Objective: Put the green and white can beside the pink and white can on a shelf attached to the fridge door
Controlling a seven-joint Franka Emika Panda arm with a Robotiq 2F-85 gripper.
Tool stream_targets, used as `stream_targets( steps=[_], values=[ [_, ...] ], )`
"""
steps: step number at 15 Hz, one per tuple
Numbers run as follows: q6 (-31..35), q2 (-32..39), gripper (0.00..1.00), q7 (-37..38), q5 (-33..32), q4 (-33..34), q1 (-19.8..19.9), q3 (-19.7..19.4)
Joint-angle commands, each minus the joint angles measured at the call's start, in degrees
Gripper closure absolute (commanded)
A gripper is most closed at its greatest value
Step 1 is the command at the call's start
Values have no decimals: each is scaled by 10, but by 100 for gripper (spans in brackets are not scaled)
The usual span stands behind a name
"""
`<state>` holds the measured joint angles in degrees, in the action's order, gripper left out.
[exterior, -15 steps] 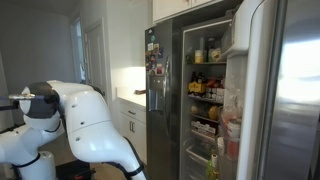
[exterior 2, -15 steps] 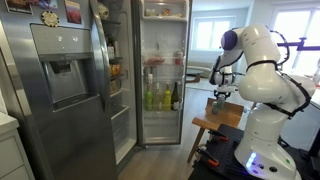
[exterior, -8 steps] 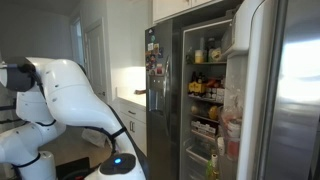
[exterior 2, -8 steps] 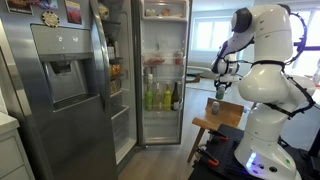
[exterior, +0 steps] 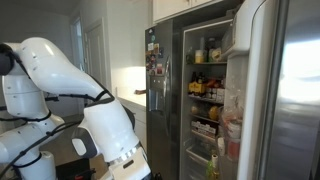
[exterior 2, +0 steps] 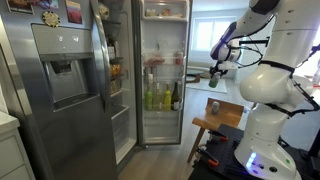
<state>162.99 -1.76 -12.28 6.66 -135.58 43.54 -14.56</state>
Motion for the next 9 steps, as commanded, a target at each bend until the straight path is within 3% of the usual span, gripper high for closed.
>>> stream_targets(
  steps=[1, 2, 3, 9],
  values=[
    [-23, -111, 53, -40, 33, -58, -19, 9],
    [-25, -130, 53, -47, 40, -66, -26, 9],
    [-26, -149, 53, -39, 27, -73, -70, -30],
    [-23, -235, 53, -25, 9, -94, -165, -86]
  ],
)
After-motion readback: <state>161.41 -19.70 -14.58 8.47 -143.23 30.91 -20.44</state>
